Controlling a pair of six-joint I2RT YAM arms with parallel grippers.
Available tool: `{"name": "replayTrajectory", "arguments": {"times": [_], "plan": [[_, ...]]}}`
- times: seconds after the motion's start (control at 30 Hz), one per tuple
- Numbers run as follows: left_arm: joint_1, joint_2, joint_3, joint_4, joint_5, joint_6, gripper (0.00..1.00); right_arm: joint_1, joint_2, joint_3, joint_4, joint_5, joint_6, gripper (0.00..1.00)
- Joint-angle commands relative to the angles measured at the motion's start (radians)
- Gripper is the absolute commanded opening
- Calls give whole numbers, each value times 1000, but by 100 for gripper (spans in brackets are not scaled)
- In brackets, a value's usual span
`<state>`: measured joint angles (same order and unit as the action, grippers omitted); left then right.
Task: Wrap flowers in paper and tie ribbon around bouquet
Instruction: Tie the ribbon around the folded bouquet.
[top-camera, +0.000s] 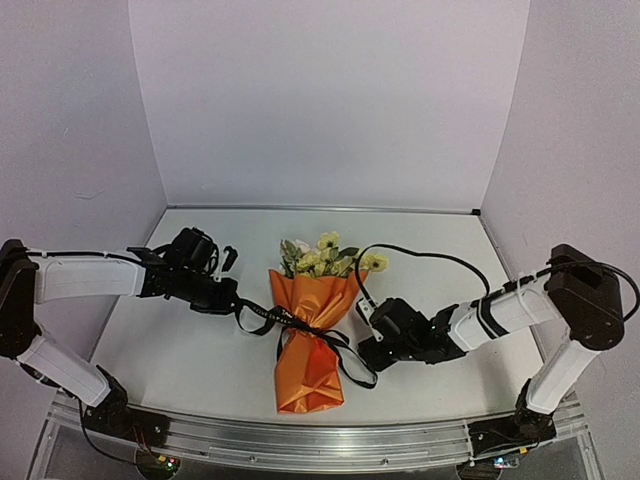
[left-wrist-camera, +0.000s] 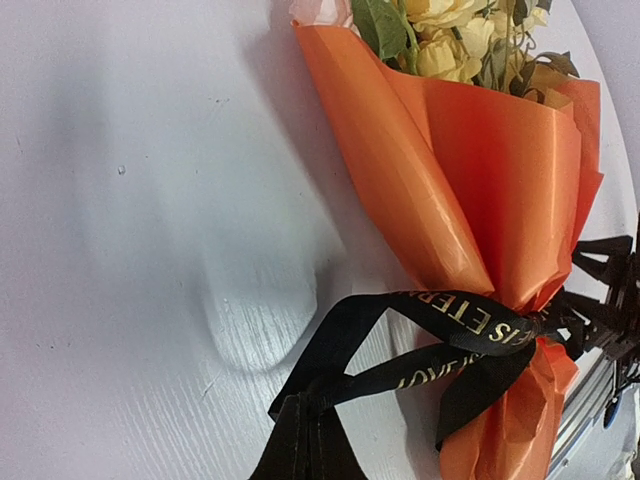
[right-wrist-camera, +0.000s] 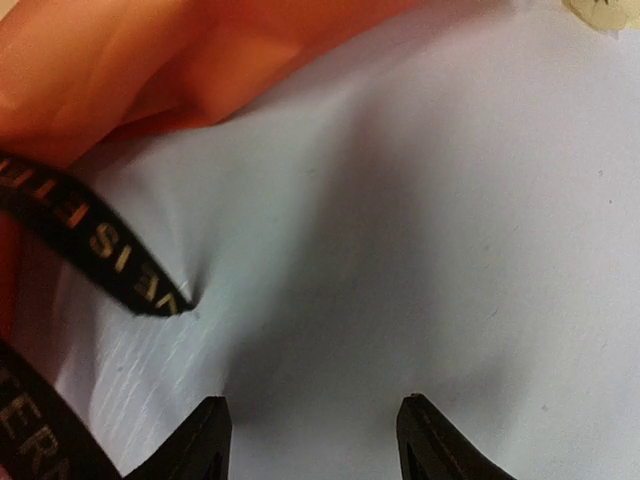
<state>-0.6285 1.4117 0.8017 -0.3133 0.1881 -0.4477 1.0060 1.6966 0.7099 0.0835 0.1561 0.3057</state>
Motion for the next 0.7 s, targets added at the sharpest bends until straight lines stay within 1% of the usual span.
{"name": "replayTrajectory", "arguments": {"times": [0.0, 0.07, 0.17, 0.27, 0.37, 0.5, 0.6, 0.67], "plan": [[2, -45, -5, 33, -25, -20, 0, 104, -55, -32, -18, 110, 33, 59], [1, -46, -7, 33, -25, -20, 0, 134, -76, -26, -28, 127, 37, 59], [2, -49, -6, 31, -31, -18, 0, 147, -93, -8, -48, 127, 41, 60], [3, -49, -1, 31, -34, -12, 0, 145, -104, 7, -69, 159, 6, 64], [3, -51, 1, 32, -35, -8, 0, 116, -130, 20, -124, 152, -30, 66], [3, -60, -4, 32, -23, 1, 0, 71, -167, 11, -155, 110, -78, 69], [2, -69, -8, 29, -9, 7, 0, 43, -181, -1, -156, 68, -132, 72], [2, -74, -9, 23, -4, 8, 0, 29, -180, -18, -128, 37, -176, 74]]}}
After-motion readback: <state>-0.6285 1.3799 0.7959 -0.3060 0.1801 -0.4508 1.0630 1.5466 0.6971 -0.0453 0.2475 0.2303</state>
